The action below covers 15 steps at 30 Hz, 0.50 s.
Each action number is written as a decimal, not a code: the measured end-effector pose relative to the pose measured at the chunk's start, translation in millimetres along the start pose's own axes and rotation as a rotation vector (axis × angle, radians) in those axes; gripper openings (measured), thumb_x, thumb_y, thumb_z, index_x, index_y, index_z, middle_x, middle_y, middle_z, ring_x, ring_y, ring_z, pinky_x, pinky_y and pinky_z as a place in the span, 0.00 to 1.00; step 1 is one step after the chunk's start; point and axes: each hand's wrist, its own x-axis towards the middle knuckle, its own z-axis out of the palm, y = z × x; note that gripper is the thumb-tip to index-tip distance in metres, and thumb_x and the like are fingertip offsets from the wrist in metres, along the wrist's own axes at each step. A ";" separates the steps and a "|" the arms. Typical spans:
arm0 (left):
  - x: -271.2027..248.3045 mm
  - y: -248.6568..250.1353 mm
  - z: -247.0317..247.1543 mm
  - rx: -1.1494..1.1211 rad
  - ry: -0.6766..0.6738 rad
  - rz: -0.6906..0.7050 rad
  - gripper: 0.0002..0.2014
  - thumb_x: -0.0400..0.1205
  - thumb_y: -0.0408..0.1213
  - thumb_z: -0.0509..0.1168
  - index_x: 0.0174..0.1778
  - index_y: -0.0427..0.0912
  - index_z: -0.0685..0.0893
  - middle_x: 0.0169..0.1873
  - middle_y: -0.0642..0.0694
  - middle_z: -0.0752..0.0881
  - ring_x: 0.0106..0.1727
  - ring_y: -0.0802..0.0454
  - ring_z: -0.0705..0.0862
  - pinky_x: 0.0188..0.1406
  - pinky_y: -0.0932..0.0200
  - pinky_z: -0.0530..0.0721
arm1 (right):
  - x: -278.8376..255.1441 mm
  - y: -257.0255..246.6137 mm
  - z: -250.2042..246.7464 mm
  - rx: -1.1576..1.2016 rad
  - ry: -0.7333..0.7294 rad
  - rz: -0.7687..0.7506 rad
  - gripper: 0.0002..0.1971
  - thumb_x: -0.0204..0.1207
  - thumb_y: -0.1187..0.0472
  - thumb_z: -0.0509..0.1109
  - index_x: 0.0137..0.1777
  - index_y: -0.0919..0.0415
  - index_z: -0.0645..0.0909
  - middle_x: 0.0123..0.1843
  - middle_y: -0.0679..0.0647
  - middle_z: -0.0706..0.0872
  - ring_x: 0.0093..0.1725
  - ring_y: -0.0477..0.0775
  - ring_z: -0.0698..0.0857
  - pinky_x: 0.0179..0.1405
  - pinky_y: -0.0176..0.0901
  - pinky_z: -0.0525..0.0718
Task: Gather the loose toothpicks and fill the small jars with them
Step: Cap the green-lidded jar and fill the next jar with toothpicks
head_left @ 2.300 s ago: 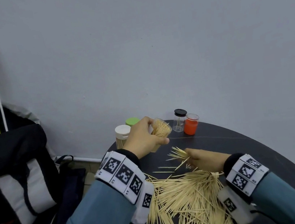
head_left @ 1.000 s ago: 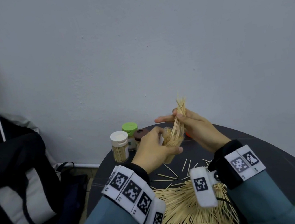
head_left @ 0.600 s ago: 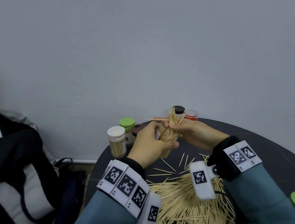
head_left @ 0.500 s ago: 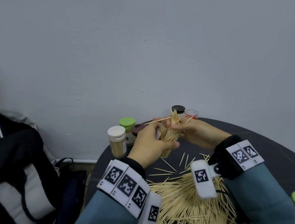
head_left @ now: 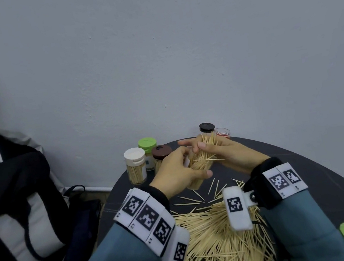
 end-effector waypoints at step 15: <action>3.7 -1.4 0.8 -0.130 0.029 -0.070 0.25 0.69 0.40 0.79 0.60 0.41 0.79 0.54 0.47 0.87 0.57 0.52 0.84 0.63 0.51 0.81 | 2.3 -5.8 6.8 0.237 0.149 -0.134 0.21 0.78 0.43 0.54 0.47 0.56 0.83 0.56 0.59 0.88 0.61 0.58 0.85 0.52 0.44 0.85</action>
